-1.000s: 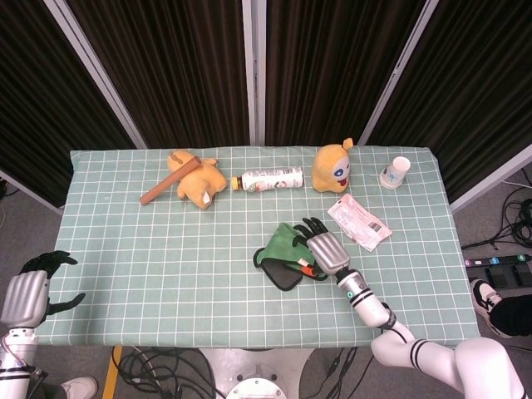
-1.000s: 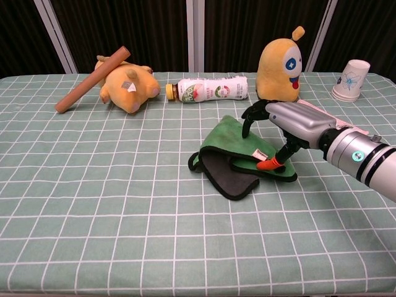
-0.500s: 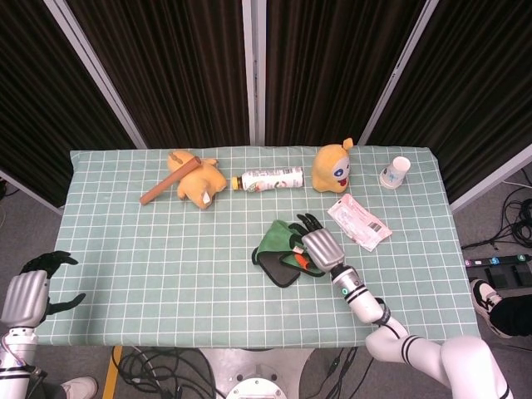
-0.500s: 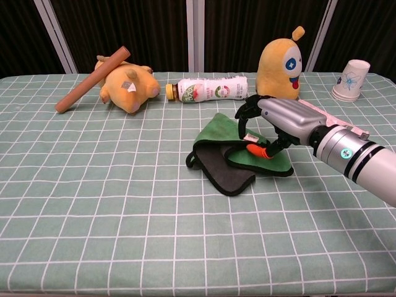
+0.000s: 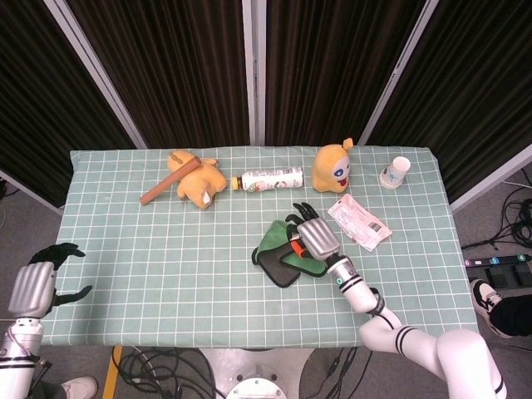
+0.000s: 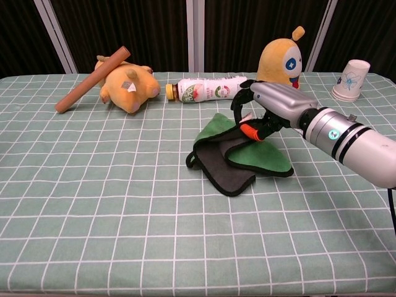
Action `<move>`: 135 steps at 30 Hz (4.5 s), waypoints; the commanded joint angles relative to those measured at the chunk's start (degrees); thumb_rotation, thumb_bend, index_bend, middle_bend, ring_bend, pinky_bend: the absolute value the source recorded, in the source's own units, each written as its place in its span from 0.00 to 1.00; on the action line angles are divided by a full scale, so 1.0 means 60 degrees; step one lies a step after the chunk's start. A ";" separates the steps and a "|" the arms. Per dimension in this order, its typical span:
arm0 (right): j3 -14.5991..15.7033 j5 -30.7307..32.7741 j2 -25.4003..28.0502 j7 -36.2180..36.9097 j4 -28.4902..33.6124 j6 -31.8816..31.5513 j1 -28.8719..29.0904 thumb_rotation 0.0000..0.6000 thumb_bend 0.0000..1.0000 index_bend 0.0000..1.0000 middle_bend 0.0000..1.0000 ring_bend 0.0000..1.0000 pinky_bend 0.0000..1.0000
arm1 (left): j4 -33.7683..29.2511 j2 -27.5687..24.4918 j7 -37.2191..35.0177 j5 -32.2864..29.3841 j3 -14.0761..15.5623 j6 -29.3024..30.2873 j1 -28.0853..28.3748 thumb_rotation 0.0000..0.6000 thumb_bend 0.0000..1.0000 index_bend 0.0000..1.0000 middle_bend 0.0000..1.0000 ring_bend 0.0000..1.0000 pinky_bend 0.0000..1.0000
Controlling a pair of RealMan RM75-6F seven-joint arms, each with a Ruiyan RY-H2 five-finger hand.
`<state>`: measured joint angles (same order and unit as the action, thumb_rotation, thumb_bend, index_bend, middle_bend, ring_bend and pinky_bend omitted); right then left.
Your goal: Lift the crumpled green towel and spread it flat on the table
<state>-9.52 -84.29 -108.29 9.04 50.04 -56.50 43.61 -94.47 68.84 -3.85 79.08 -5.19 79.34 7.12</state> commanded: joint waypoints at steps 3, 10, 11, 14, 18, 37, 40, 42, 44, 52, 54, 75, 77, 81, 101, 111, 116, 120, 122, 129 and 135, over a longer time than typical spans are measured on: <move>-0.0312 0.0042 0.0435 -0.0303 0.0787 -0.0358 0.0122 1.00 0.41 0.69 0.27 0.01 0.00 | 0.0016 0.0116 -0.0632 0.0182 -0.0165 -0.0503 0.0442 1.00 0.14 0.41 0.37 0.25 0.24; -0.0988 0.0340 0.1233 -0.1595 0.2530 -0.0639 0.0384 1.00 0.41 0.69 0.27 0.01 0.00 | -0.0109 0.0418 -0.1936 -0.0019 -0.0549 -0.1900 0.1440 1.00 0.13 0.41 0.36 0.25 0.24; -0.1135 0.0502 0.1346 -0.1944 0.2843 -0.0600 0.0439 1.00 0.41 0.68 0.27 0.01 0.00 | -0.0091 0.0550 -0.2096 -0.0143 -0.0637 -0.2149 0.1621 1.00 0.13 0.41 0.36 0.25 0.24; -0.1488 0.0926 0.1547 -0.2857 0.3573 -0.0544 0.0589 1.00 0.41 0.68 0.27 0.01 0.00 | -0.0070 0.0916 -0.2368 -0.0641 -0.0880 -0.2841 0.2089 1.00 0.11 0.41 0.37 0.25 0.24; -0.1871 0.1382 0.1609 -0.3826 0.4154 -0.0558 0.0839 1.00 0.41 0.68 0.27 0.01 0.00 | -0.0032 0.1362 -0.2631 -0.1488 -0.1231 -0.3830 0.2722 1.00 0.08 0.41 0.35 0.25 0.24; -0.2966 0.2786 0.0950 -0.7197 0.4177 -0.1384 0.2251 1.00 0.41 0.68 0.25 0.00 0.00 | 0.0594 0.2593 -0.1458 -0.3575 -0.1884 -0.5432 0.4572 0.67 0.00 0.37 0.31 0.25 0.25; -0.3040 0.2784 0.1262 -0.7412 0.4515 -0.1691 0.2165 1.00 0.41 0.68 0.25 0.00 0.00 | 0.0587 0.2549 -0.1530 -0.3494 -0.1835 -0.5395 0.4552 0.67 0.00 0.37 0.31 0.25 0.25; -0.3053 0.2744 0.1540 -0.7577 0.4846 -0.1916 0.2059 1.00 0.41 0.68 0.25 0.00 0.00 | 0.0581 0.2526 -0.1594 -0.3430 -0.1791 -0.5414 0.4550 0.66 0.00 0.37 0.31 0.25 0.25; -0.3058 0.2638 0.1842 -0.7765 0.5171 -0.2166 0.1956 1.00 0.41 0.68 0.25 0.00 0.00 | 0.0564 0.2507 -0.1656 -0.3361 -0.1753 -0.5424 0.4549 0.65 0.00 0.37 0.31 0.25 0.25; -0.2877 0.2433 0.2531 -0.8294 0.6285 -0.2586 0.1763 1.00 0.41 0.68 0.24 0.00 0.00 | 0.0475 0.2448 -0.1777 -0.3203 -0.1636 -0.5414 0.4559 0.65 0.00 0.37 0.31 0.25 0.25; -0.2722 0.2500 0.2440 -0.8561 0.6328 -0.2439 0.1895 1.00 0.41 0.68 0.24 0.00 0.00 | 0.0477 0.2475 -0.1804 -0.3238 -0.1628 -0.5448 0.4591 0.63 0.00 0.37 0.31 0.25 0.25; -0.2676 0.3883 0.0078 -0.8722 0.4185 -0.1541 0.3374 1.00 0.41 0.68 0.24 0.00 0.00 | 0.1412 0.3642 -0.0571 -0.4741 -0.1521 -0.5561 0.5465 0.68 0.00 0.38 0.30 0.25 0.25; -0.2669 0.3880 0.0038 -0.8603 0.4222 -0.1629 0.3344 1.00 0.41 0.68 0.24 0.00 0.00 | 0.1636 0.3883 -0.0286 -0.4942 -0.1504 -0.5316 0.5507 0.73 0.00 0.38 0.30 0.25 0.25; -0.2640 0.3882 0.0028 -0.8516 0.4360 -0.1772 0.3283 1.00 0.40 0.68 0.24 0.00 0.00 | 0.1936 0.4186 0.0031 -0.5373 -0.1505 -0.5253 0.5596 0.76 0.00 0.39 0.30 0.25 0.26; -0.2575 0.3738 0.0261 -0.7924 0.5197 -0.2105 0.3006 1.00 0.40 0.68 0.24 0.00 0.00 | 0.2384 0.4679 -0.0424 -0.6104 -0.1898 -0.5692 0.5592 0.98 0.24 0.66 0.32 0.25 0.26; -0.2357 0.3546 0.0464 -0.6997 0.5820 -0.2191 0.2548 1.00 0.39 0.68 0.24 0.00 0.00 | 0.2354 0.4760 -0.1544 -0.4807 -0.2155 -0.4977 0.5014 1.00 0.49 0.80 0.40 0.25 0.26; -0.2333 0.3414 0.0792 -0.6615 0.6063 -0.2156 0.2342 1.00 0.39 0.68 0.24 0.00 0.00 | 0.2031 0.4300 -0.1725 -0.4335 -0.2158 -0.4957 0.4842 1.00 0.49 0.81 0.41 0.25 0.26; -0.2447 0.3444 0.1242 -0.5974 0.6158 -0.1875 0.2166 1.00 0.39 0.68 0.24 0.00 0.00 | 0.1749 0.3824 -0.1749 -0.3997 -0.2264 -0.4731 0.4715 1.00 0.49 0.81 0.41 0.25 0.26; -0.2492 0.3449 0.1511 -0.5585 0.6179 -0.1716 0.2055 1.00 0.39 0.68 0.24 0.00 0.00 | 0.1651 0.3585 -0.1732 -0.3869 -0.2373 -0.4542 0.4660 1.00 0.49 0.81 0.41 0.25 0.26; -0.2673 0.3525 0.2223 -0.3831 0.5927 -0.0973 0.1761 1.00 0.38 0.68 0.24 0.00 0.00 | 0.1730 0.3143 -0.1463 -0.3883 -0.2771 -0.4140 0.4721 1.00 0.49 0.81 0.41 0.25 0.25; -0.2780 0.3205 0.2584 -0.2147 0.5217 -0.0453 0.1673 1.00 0.38 0.68 0.24 0.00 0.00 | 0.2190 0.3231 -0.0877 -0.4088 -0.3019 -0.3826 0.5015 1.00 0.48 0.81 0.41 0.25 0.25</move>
<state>-25.67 -64.08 -94.10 -7.42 83.48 -60.84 54.11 -82.12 87.88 -9.88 55.06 -22.77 55.72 36.65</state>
